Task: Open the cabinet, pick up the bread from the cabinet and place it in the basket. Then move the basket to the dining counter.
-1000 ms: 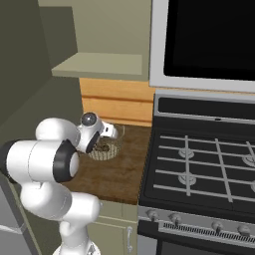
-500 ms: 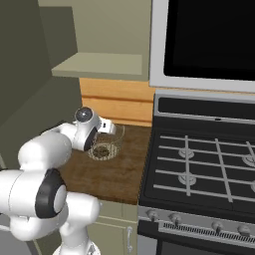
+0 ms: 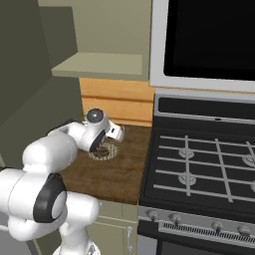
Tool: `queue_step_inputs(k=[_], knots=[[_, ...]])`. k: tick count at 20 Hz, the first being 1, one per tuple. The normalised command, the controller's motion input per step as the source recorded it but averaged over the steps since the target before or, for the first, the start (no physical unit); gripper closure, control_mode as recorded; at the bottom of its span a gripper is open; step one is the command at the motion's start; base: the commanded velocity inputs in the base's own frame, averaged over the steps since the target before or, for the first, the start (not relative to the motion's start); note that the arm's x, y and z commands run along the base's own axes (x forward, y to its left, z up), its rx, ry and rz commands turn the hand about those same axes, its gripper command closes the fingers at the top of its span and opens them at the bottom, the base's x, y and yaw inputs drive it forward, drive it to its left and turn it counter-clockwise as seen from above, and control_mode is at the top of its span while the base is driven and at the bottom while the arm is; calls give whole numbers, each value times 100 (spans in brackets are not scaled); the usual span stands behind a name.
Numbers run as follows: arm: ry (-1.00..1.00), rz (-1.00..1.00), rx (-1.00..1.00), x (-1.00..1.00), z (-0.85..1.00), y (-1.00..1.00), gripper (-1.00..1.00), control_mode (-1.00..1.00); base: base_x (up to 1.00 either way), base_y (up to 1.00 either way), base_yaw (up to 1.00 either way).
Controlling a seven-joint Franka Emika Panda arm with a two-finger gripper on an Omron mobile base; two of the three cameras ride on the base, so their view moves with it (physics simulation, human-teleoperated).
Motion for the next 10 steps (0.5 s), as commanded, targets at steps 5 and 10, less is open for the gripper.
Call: queue_step_inputs(k=[5,10], knots=[[19,-6,21,34,-42,-19,-100,-100,0,0,0],[11,-6,10,24,-28,-4,-100,-100,0,0,0]])
